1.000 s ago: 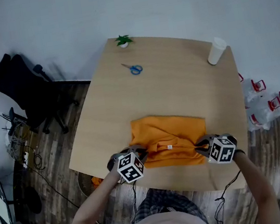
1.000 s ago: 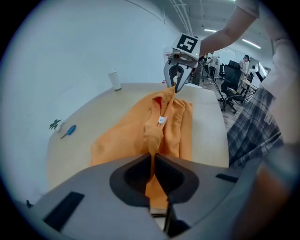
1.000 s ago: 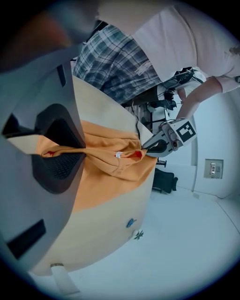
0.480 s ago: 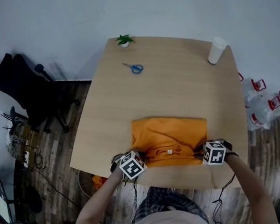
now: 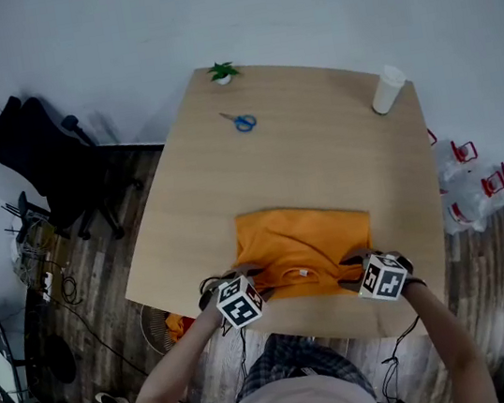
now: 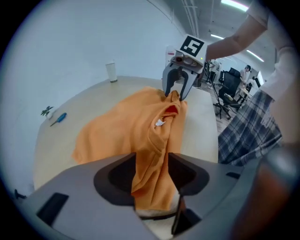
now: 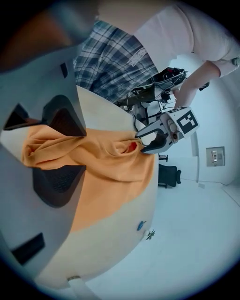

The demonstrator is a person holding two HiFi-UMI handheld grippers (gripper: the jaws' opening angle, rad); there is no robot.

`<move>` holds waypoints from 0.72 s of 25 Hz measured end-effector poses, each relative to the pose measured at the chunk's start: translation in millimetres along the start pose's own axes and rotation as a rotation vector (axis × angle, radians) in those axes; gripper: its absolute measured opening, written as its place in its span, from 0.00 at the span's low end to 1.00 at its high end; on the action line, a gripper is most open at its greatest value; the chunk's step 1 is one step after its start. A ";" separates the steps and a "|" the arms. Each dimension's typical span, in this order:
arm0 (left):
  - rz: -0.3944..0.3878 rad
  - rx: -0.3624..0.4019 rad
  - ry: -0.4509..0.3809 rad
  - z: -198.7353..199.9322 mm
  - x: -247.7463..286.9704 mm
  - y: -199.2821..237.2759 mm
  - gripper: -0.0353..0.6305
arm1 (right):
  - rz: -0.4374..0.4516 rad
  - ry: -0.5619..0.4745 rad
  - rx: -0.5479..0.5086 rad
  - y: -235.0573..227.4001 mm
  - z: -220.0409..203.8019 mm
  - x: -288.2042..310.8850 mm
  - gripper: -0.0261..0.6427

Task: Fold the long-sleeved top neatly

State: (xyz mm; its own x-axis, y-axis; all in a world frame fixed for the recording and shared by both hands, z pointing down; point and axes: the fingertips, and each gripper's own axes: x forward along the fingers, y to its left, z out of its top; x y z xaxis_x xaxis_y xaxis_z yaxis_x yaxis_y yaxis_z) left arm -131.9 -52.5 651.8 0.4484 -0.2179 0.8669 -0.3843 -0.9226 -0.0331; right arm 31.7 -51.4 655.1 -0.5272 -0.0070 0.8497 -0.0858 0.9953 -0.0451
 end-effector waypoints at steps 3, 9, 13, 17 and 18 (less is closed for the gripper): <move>0.005 0.046 0.006 6.3 10.6 -7.7 0.38 | 0.011 -0.005 -0.037 11.7 8.8 12.5 0.38; 0.030 0.054 0.009 6.4 20.7 -2.6 0.26 | -0.002 0.018 -0.065 17.9 15.1 30.3 0.35; 0.061 0.084 -0.004 8.4 12.5 3.8 0.11 | -0.042 0.013 -0.088 10.3 22.2 25.7 0.12; 0.062 0.115 -0.040 20.3 -12.9 2.0 0.11 | -0.048 -0.013 -0.132 14.2 31.6 5.6 0.11; 0.056 0.124 -0.044 22.8 -18.1 -0.9 0.11 | -0.043 -0.012 -0.146 17.4 31.2 2.0 0.11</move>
State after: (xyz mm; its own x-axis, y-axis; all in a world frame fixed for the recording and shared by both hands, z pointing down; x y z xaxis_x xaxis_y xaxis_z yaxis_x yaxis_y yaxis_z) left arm -121.2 -55.0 624.7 0.4652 -0.2818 0.8391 -0.3084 -0.9402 -0.1447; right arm 2.8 -37.1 639.6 -0.5355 -0.0505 0.8430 0.0151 0.9975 0.0693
